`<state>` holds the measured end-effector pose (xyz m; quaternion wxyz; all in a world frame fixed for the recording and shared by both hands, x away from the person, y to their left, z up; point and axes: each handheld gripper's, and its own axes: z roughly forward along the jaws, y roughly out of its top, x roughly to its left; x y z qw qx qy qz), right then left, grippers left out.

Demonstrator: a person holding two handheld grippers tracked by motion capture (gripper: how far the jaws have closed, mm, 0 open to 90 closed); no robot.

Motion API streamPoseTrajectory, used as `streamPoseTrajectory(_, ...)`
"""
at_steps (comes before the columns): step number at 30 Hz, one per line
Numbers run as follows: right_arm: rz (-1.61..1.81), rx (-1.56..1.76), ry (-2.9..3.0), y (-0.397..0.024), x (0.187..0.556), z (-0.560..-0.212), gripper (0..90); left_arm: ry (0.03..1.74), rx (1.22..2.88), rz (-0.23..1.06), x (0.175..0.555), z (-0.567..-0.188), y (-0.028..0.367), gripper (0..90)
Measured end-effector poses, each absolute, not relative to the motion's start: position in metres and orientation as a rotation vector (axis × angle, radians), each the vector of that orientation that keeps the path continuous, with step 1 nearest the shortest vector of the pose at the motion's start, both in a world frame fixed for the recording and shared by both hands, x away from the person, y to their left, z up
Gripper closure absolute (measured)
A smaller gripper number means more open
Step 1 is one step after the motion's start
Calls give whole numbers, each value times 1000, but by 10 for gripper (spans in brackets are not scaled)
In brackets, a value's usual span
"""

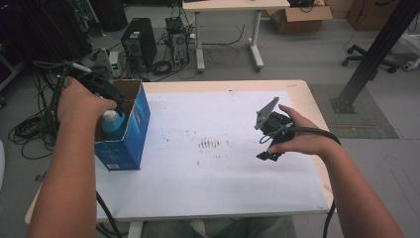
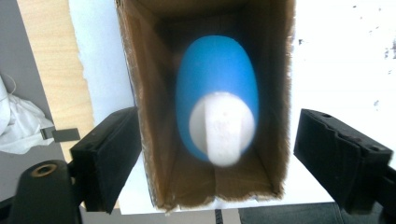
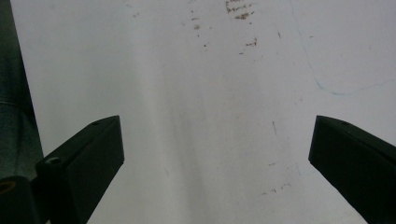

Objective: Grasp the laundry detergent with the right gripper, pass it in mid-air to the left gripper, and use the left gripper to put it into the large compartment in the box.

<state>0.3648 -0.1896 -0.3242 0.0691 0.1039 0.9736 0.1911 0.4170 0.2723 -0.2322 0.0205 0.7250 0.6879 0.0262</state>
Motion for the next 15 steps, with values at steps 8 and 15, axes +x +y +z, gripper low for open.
streamPoseTrajectory(8,581,306,2921,-190,365,-315,36,2068,2283,109,413,-209,263,76)
streamPoseTrajectory(15,587,318,2908,-195,364,-307,35,2000,2333,152,413,-194,249,12)
